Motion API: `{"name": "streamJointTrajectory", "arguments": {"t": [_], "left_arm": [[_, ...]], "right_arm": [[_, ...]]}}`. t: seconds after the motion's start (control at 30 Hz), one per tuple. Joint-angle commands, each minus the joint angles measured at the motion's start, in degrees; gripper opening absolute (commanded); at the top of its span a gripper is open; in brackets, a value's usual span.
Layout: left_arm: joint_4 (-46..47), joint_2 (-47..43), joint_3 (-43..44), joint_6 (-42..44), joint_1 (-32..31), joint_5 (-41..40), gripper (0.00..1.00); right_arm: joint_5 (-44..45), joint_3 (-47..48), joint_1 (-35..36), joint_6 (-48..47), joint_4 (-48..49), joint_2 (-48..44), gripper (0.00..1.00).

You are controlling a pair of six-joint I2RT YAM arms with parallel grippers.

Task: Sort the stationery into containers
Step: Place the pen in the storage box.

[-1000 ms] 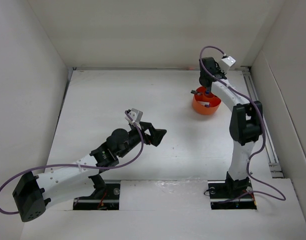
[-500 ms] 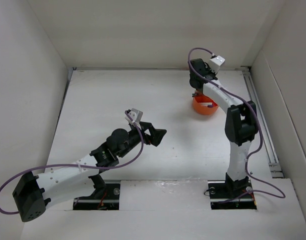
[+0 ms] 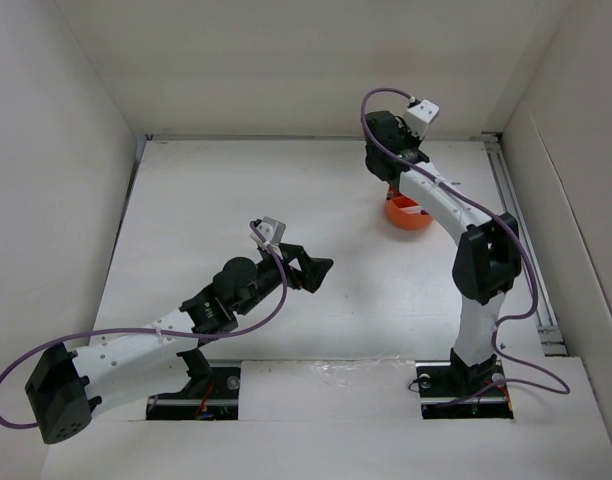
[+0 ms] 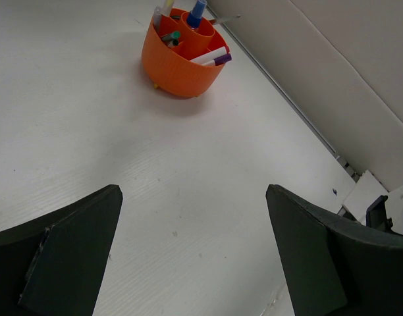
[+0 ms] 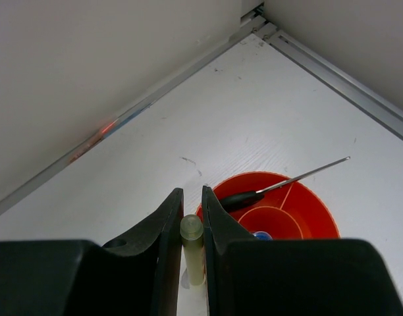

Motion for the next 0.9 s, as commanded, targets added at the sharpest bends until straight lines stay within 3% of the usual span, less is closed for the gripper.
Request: {"name": "streamJointTrajectory", "arguments": {"t": [0.0,0.57,0.87], "left_arm": [[1.5,-0.9,0.0,-0.3,0.0,0.5,0.89],[1.5,-0.4,0.0,-0.3,0.0,0.4,0.89],[2.1,0.8,0.0,-0.3,0.0,0.4,0.89]], "right_arm": [[5.0,0.5,0.1,-0.2,-0.4,0.4,0.0],[5.0,1.4,-0.9,4.3,-4.4,4.5,0.0],[3.4,3.4,-0.4,4.8,-5.0,5.8,0.17]]}}
